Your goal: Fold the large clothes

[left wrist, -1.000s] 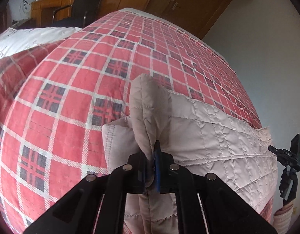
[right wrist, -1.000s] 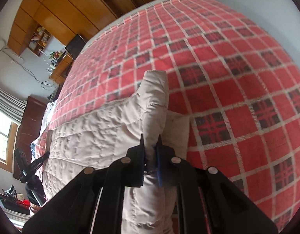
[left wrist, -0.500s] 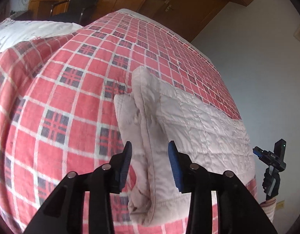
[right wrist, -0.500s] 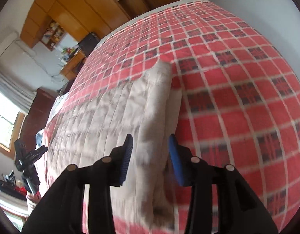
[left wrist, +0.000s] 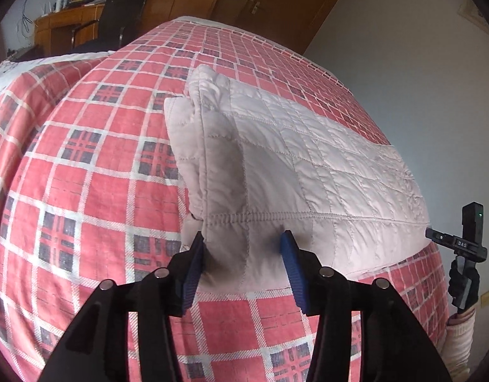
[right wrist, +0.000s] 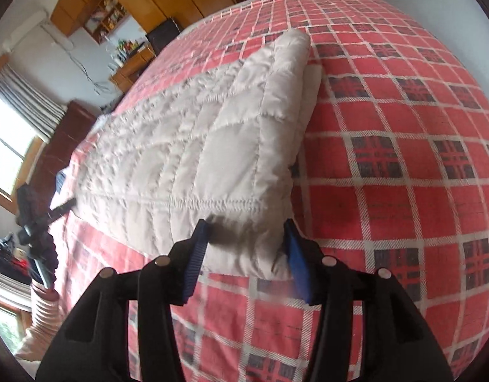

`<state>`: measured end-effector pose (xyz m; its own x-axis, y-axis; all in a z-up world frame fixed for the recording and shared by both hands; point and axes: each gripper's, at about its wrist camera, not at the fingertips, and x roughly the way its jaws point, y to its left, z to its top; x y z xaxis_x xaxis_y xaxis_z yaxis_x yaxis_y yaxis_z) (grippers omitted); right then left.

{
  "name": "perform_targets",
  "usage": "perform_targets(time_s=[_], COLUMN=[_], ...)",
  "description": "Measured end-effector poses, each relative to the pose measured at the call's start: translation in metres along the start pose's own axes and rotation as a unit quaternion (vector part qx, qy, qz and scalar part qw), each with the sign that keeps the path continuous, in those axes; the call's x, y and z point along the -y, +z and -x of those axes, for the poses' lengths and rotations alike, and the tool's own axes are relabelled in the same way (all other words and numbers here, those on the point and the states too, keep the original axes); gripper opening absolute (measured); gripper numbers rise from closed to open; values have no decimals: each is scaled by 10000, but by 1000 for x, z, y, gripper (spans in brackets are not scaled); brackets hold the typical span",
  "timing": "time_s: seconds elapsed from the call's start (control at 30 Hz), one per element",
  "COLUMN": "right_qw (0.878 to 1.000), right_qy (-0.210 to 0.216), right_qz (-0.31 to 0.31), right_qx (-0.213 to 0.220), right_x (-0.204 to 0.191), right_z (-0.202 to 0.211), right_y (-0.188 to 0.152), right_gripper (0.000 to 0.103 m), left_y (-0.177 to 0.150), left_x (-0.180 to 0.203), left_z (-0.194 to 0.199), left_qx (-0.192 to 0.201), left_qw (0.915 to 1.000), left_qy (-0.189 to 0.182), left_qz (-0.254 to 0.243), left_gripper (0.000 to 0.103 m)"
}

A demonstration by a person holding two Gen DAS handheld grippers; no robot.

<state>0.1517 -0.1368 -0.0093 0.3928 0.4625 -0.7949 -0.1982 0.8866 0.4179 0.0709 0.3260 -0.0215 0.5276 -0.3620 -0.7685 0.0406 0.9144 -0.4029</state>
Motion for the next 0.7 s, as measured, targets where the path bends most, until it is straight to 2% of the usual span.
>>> perform_targets(time_s=[0.03, 0.07, 0.1, 0.13, 0.2, 0.37, 0.5, 0.7], right_qw=[10000, 9999, 9998, 9998, 9999, 9999, 9998, 9995], right_qy=[-70, -143, -172, -177, -131, -21, -151, -30], right_qz=[24, 56, 84, 101, 60, 71, -3, -179], right_qx=[-28, -39, -22, 7, 50, 150, -110, -246], right_x=[-2, -5, -5, -7, -7, -7, 0, 15], right_z=[-1, 0, 1, 5, 13, 28, 12, -8], right_y=[-1, -1, -1, -1, -1, 0, -1, -10], right_gripper=[40, 37, 29, 24, 18, 13, 13, 13], left_y=[-1, -1, -1, -1, 1, 1, -6, -16], left_x=[0, 0, 0, 0, 0, 4, -3, -10], left_z=[-1, -2, -1, 1, 6, 17, 3, -5], left_qx=[16, 23, 37, 54, 74, 84, -112, -147], left_qw=[10000, 10000, 9999, 9999, 9999, 9999, 9997, 9996], left_qy=[39, 66, 81, 98, 58, 20, 100, 59], left_qz=[18, 55, 90, 104, 107, -103, -174, -238], left_gripper=[39, 30, 23, 20, 13, 10, 10, 10])
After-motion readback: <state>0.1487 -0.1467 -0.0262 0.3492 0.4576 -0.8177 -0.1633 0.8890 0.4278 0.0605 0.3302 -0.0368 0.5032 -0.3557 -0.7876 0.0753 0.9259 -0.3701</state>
